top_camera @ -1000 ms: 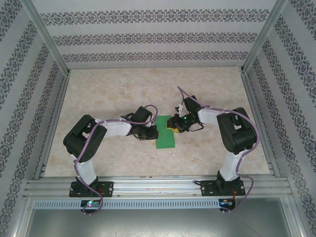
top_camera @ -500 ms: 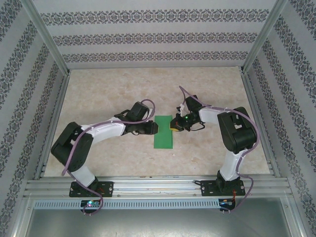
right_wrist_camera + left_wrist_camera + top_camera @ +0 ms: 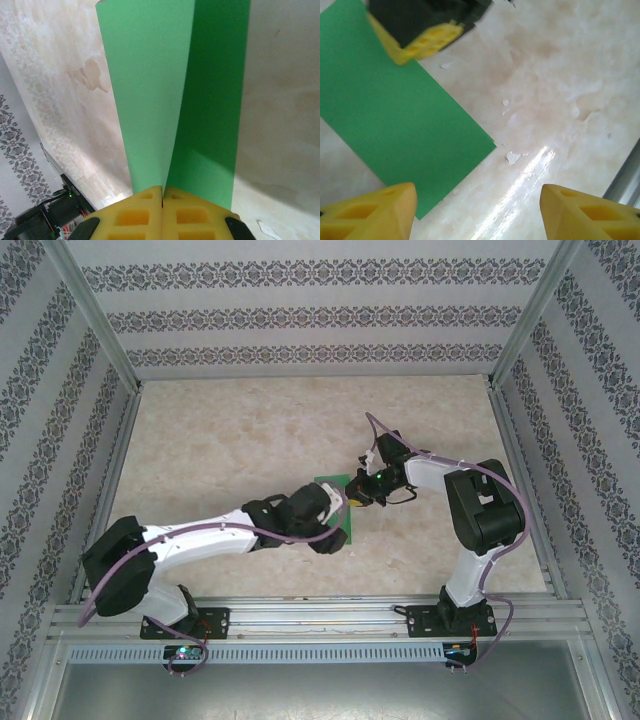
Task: Fold a paper plane with a square sheet of paper (fold left side to right side)
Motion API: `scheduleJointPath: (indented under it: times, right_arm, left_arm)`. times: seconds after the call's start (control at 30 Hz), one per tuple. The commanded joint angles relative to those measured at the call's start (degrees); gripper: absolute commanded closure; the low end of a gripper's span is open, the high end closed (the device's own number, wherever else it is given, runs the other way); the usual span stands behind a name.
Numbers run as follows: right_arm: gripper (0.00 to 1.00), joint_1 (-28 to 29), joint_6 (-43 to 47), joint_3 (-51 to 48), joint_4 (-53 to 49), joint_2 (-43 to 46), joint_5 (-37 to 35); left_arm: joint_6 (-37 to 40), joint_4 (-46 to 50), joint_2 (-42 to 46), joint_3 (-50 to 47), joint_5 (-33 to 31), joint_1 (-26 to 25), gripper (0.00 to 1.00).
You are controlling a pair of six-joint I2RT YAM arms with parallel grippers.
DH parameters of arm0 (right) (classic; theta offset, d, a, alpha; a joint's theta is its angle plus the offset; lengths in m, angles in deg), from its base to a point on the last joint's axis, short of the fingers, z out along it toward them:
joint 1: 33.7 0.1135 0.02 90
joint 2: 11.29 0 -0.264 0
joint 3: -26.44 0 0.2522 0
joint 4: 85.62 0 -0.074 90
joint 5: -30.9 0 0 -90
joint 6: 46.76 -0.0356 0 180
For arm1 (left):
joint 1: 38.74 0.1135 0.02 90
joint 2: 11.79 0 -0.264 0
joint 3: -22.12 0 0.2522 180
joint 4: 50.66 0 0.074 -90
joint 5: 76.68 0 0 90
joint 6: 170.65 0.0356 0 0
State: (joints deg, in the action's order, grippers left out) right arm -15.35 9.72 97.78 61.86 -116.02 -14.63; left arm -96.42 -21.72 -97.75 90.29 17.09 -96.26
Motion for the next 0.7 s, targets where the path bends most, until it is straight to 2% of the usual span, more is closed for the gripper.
scheduleJointPath:
  times: [0.0,0.17,0.47,0.57,0.67]
  right_arm:
    - [1.00,-0.4,-0.2,1.3,-1.8,0.8,0.7]
    - [1.00,-0.4,-0.1,1.5,-2.0,0.7,0.5]
    - [1.00,-0.3,0.0,1.8,-2.1,0.1,0.5]
    - [1.00,-0.3,0.1,2.2,-2.2,-0.2,0.5]
    - [1.00,-0.3,0.2,2.6,-2.3,-0.6,0.3]
  left_arm:
    - [4.5,6.7,-4.3,4.5,-10.1,-3.6,0.27]
    - [5.6,11.2,-12.3,11.0,-16.7,-6.6,0.21]
    - [5.7,16.2,-21.0,18.3,-24.7,-7.8,0.19]
    - [5.8,16.3,-21.3,18.5,-25.0,-7.8,0.22]
    - [5.6,16.2,-21.2,18.4,-24.7,-7.8,0.35]
